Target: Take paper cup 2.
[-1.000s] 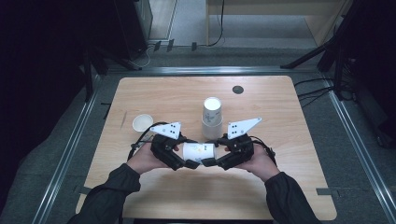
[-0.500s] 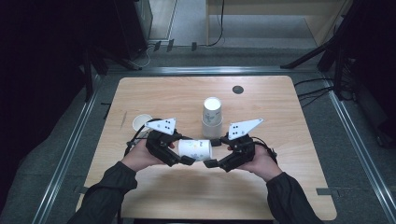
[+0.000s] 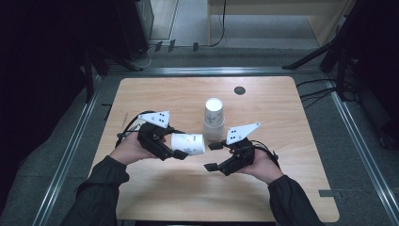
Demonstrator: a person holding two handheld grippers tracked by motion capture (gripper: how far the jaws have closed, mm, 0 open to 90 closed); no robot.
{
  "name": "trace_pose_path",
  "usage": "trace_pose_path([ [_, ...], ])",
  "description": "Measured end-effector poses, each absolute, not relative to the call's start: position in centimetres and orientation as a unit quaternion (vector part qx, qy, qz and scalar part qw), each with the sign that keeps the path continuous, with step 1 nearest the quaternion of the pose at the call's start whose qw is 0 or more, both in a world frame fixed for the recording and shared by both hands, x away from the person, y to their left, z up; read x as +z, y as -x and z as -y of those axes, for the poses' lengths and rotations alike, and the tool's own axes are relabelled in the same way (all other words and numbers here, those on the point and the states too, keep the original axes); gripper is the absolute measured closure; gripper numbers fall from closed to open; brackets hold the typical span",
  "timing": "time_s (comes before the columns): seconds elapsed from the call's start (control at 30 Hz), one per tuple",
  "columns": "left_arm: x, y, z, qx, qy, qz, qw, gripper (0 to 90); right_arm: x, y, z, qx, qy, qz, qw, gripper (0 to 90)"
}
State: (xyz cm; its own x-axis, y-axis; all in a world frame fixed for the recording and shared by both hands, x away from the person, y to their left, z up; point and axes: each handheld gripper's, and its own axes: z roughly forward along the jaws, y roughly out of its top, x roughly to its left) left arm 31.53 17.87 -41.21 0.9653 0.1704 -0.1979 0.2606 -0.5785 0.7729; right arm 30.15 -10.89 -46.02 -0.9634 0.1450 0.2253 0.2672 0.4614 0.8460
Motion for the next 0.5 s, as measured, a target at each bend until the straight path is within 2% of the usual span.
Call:
trace_pose_path([
  [0.13, -40.7, -31.4, -17.3, -0.024, -0.906, -0.112, 0.407, 25.5, -46.2, -30.1, 10.7, -0.502, 0.122, 0.854, 0.059, 23.7],
  [0.5, -41.1, -31.5, -15.9, -0.025, -0.933, -0.098, 0.345, 25.5, -46.7, -29.9, 10.7, -0.489, 0.123, 0.862, 0.047, 23.4],
])
